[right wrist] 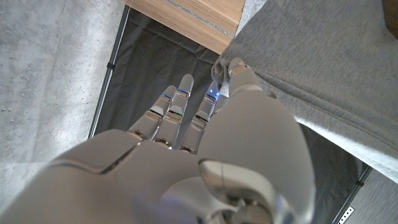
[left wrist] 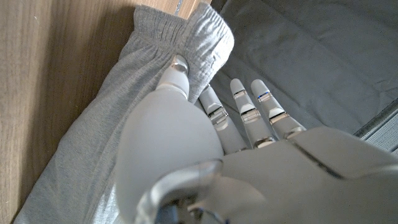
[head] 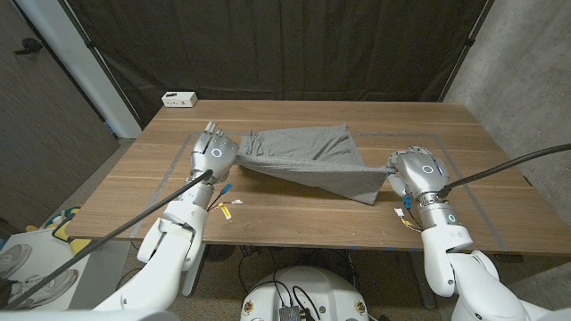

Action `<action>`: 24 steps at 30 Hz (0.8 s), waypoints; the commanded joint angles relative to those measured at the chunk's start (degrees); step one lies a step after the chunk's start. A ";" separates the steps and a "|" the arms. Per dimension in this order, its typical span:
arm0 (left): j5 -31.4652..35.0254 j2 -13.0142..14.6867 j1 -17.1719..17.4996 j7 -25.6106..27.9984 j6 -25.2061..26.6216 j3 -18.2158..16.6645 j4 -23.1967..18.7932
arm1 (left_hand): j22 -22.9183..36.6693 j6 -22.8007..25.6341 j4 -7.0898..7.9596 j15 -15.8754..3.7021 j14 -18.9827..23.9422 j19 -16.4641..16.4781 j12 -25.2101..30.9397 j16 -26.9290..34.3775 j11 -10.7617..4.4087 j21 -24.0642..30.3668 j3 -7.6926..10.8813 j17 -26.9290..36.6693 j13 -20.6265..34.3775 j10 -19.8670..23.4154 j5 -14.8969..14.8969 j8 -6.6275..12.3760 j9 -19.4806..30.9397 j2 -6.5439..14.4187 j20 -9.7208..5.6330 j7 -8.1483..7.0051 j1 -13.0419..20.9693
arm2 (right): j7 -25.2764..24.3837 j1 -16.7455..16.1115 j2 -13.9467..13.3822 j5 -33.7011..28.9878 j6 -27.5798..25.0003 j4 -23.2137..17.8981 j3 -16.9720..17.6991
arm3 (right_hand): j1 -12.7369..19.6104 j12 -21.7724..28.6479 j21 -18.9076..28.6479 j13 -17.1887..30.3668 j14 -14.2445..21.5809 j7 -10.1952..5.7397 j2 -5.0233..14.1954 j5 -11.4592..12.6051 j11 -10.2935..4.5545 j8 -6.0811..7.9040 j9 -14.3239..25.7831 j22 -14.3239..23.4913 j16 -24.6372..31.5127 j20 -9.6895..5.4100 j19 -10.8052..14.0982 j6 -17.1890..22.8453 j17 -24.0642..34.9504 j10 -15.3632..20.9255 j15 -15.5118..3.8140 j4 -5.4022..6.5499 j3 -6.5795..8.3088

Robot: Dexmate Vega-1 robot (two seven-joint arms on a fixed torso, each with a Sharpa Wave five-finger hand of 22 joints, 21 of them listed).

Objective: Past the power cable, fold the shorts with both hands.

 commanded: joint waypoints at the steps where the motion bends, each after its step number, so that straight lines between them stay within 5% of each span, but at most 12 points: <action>1: -5.28 0.06 -0.03 -1.10 -2.77 -3.15 -1.38 | 0.08 0.00 0.44 -9.70 0.27 0.32 -0.21 0.16 -0.92 0.43 0.11 0.25 0.40 0.95 0.44 -0.24 0.33 0.03 -0.01 -0.44 0.40 | 4.46 0.38 2.25 -4.70 4.50 2.61 2.60 | -0.08 -0.24 0.19 0.22 -0.08 1.36 0.55 0.01 0.11 0.11 1.01 0.19 -0.15 -1.42 -0.01 2.06 0.36 -0.17 -10.42 0.16 0.02; 13: -11.48 1.58 -2.04 -6.98 -6.66 -5.56 -3.56 | 0.08 -0.04 0.70 -9.66 0.17 0.25 -0.45 0.06 -0.95 0.62 -0.15 0.23 0.47 0.96 0.68 -0.58 0.37 -0.07 -0.06 -0.73 0.20 | 9.74 1.01 4.79 -7.99 10.08 5.37 5.63 | 0.00 -0.36 0.22 0.30 0.00 1.30 0.59 -0.27 0.10 -0.17 0.92 0.19 0.01 -1.35 0.01 2.04 0.69 -0.20 -10.37 0.27 -0.31; 24: -24.28 2.94 -4.72 -12.10 -9.56 -9.52 -4.62 | 0.07 0.14 0.80 -9.75 0.16 0.16 -0.61 0.01 -0.95 0.76 -0.27 0.23 0.54 1.05 0.90 -0.78 0.41 -0.05 -0.06 -0.57 0.21 | 15.10 2.72 6.70 -10.53 15.94 7.98 7.95 | -0.03 -0.60 0.21 0.37 -0.11 1.03 0.70 -0.52 0.14 -0.41 0.81 0.20 -0.10 -1.27 -0.07 2.24 0.83 -0.53 -10.30 0.48 -0.58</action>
